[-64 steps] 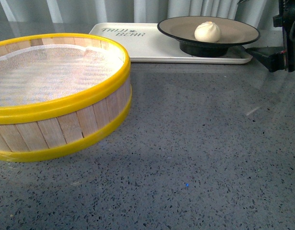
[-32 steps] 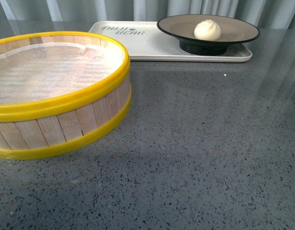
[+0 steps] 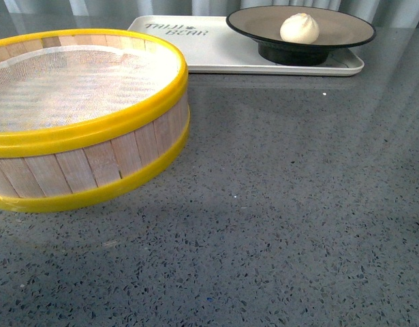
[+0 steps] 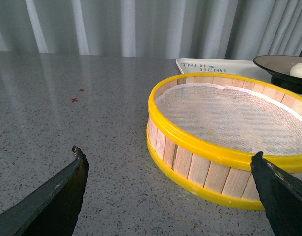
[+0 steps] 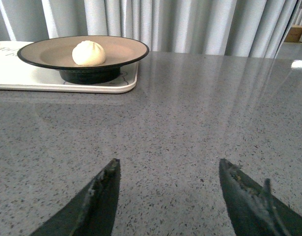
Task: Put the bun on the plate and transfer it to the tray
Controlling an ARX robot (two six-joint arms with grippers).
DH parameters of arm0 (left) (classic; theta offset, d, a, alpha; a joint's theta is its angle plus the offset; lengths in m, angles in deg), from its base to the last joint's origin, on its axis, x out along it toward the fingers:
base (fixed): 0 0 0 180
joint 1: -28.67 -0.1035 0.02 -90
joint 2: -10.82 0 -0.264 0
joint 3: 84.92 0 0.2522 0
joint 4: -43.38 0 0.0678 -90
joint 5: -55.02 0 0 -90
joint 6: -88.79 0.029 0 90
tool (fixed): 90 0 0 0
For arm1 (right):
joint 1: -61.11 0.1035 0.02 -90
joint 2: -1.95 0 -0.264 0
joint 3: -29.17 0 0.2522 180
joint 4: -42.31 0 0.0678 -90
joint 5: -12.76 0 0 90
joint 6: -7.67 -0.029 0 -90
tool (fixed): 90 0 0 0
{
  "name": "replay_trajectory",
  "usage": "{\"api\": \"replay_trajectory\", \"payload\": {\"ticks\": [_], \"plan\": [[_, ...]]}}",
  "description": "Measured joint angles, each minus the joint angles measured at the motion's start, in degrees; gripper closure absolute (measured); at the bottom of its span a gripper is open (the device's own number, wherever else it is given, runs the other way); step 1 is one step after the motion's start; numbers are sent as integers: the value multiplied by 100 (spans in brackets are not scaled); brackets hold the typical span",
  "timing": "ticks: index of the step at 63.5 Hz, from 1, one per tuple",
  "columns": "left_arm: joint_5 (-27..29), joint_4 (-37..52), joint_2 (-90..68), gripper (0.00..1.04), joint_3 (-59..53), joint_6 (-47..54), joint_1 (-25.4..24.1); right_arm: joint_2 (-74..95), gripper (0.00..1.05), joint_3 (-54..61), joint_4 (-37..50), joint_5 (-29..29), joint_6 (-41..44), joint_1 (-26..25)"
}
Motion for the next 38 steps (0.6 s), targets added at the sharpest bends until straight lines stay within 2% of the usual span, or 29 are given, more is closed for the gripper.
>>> {"api": "replay_trajectory", "payload": {"ticks": [4, 10, 18, 21, 26, 38], "plan": [[2, 0, 0, 7, -2, 0, 0, -352, 62, 63, -280, -13, -42, 0], [-4, 0, 0, 7, -2, 2, 0, -1132, 84, 173, -951, -26, -79, 0], [-2, 0, 0, 7, -2, 2, 0, -1786, 103, 173, -1550, -20, -90, 0], [-2, 0, 0, 7, -2, 2, 0, -2271, 103, 160, -2162, -11, -94, 0], [-2, 0, 0, 7, -2, 2, 0, -2787, 103, 162, -2640, -20, -94, 0], [-2, 0, 0, 7, -2, 0, 0, -3547, 103, 168, -3303, -15, -94, 0]]}}
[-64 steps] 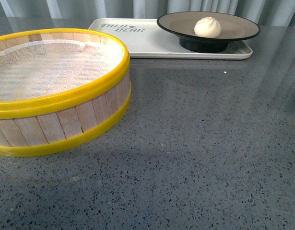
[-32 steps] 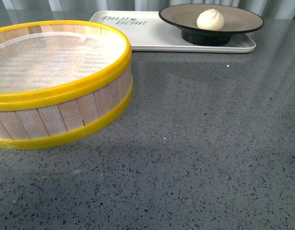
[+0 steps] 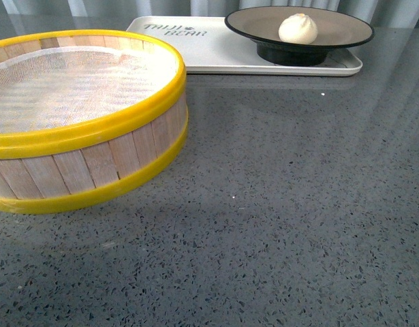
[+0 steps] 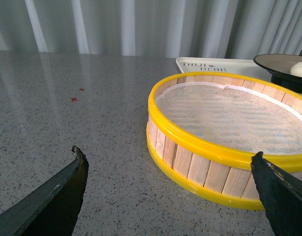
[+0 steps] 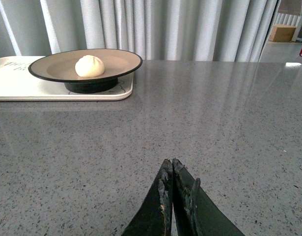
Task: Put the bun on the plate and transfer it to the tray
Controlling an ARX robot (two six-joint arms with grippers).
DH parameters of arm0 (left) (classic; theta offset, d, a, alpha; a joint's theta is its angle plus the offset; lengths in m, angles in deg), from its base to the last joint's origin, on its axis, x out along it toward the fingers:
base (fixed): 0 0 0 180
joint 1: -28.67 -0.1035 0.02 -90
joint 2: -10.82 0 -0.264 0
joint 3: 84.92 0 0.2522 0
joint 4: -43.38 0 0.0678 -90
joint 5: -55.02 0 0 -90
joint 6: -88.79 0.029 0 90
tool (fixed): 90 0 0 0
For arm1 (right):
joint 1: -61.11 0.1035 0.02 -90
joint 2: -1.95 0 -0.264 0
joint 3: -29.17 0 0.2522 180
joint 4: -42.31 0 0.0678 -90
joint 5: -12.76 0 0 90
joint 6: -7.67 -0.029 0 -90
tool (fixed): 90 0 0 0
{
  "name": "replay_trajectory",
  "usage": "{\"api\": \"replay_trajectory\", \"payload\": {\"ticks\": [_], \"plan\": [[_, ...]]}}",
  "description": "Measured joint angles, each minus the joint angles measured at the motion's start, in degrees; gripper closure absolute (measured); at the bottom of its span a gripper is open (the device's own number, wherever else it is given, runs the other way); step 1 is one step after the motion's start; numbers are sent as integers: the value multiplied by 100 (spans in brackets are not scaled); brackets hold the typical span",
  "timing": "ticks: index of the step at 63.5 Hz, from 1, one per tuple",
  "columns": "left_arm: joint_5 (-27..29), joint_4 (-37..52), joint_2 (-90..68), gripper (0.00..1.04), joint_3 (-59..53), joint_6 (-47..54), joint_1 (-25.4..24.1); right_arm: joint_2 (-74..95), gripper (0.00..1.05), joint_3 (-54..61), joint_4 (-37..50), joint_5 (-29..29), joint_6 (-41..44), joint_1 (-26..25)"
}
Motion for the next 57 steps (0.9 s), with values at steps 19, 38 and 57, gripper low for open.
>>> {"api": "replay_trajectory", "payload": {"ticks": [19, 38, 57], "plan": [[0, 0, 0, 7, 0, 2, 0, -1167, 103, 2, -1078, 2, 0, 0], [0, 0, 0, 7, 0, 0, 0, -1971, 103, 4, -1853, 2, 0, 0], [0, 0, 0, 7, 0, 2, 0, -2500, 103, 4, -2380, 2, 0, 0]]}}
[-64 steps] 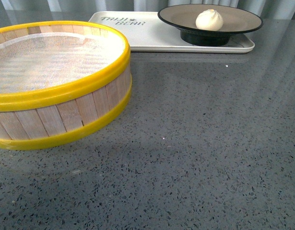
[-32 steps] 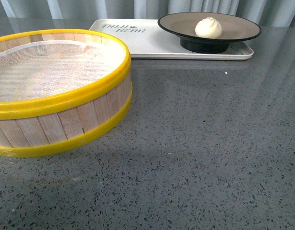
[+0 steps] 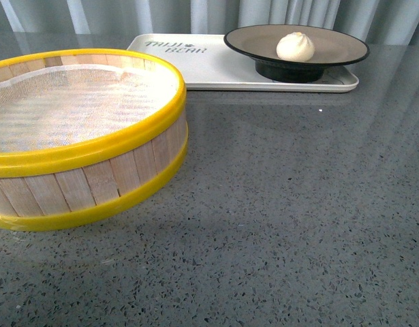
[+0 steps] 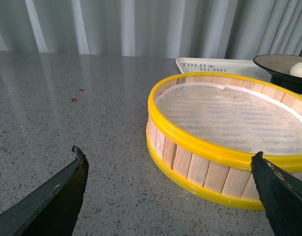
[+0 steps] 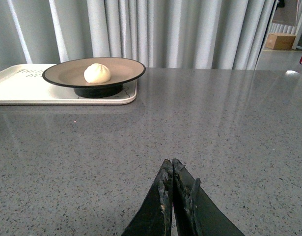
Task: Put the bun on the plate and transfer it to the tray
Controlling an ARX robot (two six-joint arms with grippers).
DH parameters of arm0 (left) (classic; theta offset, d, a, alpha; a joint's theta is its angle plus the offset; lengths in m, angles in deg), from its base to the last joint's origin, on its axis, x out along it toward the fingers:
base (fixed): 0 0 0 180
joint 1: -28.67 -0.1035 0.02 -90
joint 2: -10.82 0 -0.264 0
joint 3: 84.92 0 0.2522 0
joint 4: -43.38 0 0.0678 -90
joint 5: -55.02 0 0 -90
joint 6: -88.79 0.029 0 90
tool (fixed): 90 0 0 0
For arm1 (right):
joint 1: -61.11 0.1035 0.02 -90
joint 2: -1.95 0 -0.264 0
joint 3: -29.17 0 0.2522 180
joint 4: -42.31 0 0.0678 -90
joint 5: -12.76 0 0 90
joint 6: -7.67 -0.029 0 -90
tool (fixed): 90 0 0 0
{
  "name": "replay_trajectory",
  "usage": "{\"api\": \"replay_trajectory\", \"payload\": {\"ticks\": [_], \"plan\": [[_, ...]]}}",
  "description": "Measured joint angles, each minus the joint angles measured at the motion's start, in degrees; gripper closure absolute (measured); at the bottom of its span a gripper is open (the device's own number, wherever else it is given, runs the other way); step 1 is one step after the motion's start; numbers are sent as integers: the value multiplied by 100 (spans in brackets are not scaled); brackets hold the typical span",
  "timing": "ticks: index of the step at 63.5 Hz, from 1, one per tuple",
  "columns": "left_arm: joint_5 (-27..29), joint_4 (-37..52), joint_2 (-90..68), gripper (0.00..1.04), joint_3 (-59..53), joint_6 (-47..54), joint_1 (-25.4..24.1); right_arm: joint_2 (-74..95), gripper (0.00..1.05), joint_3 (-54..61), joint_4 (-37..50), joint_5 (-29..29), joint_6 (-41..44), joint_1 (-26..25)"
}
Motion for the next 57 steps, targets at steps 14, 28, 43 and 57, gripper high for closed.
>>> {"api": "replay_trajectory", "payload": {"ticks": [14, 28, 43, 57], "plan": [[2, 0, 0, 7, 0, -2, 0, -920, 103, -4, -1080, 2, 0, 0], [0, 0, 0, 7, 0, -2, 0, -1078, 103, -4, -1113, 2, 0, 0], [0, 0, 2, 7, 0, 0, 0, -1080, 70, -4, -1113, 2, 0, 0], [0, 0, 2, 7, 0, 0, 0, -1080, 31, -4, -1113, 2, 0, 0]]}}
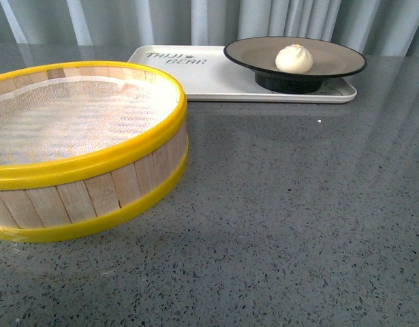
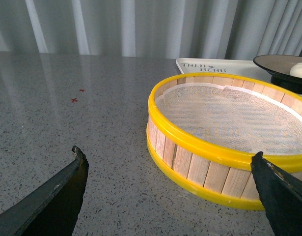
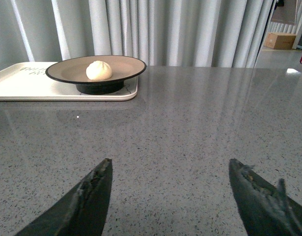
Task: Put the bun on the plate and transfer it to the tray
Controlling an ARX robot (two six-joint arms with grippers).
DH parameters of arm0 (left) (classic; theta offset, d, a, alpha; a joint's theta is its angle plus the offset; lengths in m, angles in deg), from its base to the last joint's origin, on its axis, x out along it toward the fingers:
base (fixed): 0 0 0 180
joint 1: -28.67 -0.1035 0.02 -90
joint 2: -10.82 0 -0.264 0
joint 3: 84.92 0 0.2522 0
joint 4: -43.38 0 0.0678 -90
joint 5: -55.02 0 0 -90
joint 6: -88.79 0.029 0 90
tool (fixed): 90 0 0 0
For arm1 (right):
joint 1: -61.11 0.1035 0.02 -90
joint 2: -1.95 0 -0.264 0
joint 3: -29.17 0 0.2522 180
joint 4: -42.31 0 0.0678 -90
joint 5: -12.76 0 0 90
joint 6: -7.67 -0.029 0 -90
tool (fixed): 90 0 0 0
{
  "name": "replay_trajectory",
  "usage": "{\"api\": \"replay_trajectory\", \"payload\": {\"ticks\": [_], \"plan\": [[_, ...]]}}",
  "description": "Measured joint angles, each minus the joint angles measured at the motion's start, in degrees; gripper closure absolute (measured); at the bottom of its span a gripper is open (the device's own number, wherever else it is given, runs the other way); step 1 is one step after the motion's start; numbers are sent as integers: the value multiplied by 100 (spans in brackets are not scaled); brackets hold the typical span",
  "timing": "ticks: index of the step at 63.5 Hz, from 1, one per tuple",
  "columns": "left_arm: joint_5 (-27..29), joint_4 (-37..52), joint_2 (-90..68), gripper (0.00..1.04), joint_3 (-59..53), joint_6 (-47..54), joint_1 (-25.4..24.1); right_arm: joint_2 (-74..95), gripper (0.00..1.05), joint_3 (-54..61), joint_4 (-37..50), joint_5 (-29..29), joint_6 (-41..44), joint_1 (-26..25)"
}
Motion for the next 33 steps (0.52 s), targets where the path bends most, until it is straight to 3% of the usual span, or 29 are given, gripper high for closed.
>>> {"api": "replay_trajectory", "payload": {"ticks": [10, 33], "plan": [[0, 0, 0, 7, 0, 0, 0, 0, 7, 0, 0, 0, -2, 0], [0, 0, 0, 7, 0, 0, 0, 0, 9, 0, 0, 0, -11, 0]]}}
